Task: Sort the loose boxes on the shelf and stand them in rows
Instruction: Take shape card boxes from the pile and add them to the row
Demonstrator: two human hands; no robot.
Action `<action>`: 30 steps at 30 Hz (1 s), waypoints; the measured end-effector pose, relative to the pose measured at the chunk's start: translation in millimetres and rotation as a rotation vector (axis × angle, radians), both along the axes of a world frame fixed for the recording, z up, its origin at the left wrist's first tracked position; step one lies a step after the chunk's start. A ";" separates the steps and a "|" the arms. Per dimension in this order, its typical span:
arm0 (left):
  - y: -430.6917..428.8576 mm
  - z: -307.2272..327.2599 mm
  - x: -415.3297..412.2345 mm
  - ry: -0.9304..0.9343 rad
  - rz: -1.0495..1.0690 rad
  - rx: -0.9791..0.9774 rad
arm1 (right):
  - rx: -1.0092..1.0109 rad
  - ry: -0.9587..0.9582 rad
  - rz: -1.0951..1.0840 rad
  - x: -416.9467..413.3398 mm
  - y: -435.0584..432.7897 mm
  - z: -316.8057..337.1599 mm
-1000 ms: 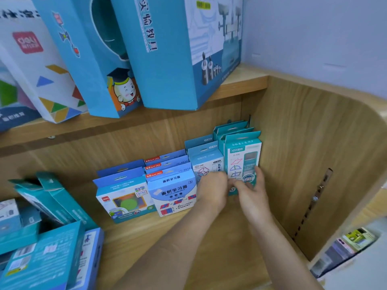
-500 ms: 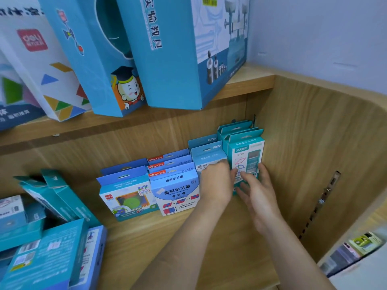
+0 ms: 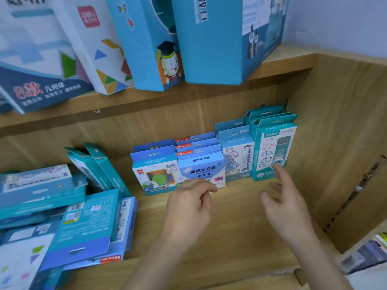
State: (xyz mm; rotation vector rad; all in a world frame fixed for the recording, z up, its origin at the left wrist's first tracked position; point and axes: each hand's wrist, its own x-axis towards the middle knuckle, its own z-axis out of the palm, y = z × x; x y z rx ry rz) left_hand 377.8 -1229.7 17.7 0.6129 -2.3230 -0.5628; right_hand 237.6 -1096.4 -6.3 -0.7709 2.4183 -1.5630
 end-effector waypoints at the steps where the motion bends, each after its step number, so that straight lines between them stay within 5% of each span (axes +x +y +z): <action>1: -2.4 3.0 19.7 0.017 0.015 -0.013 | 0.010 0.026 0.046 10.7 -4.4 0.7; 15: -41.3 -18.0 227.3 -0.101 0.457 -0.132 | 0.150 0.147 0.665 158.3 -91.9 -6.4; 24: -61.8 0.1 310.7 -0.209 0.496 -0.057 | 0.186 0.548 0.847 233.2 -121.6 -12.6; 27: -67.9 -5.1 330.2 -0.484 0.481 0.078 | 0.217 0.684 0.865 260.2 -133.0 -10.4; 30: -75.1 -12.7 338.4 -0.659 0.395 -0.005 | 0.298 0.777 0.848 276.5 -144.7 -12.2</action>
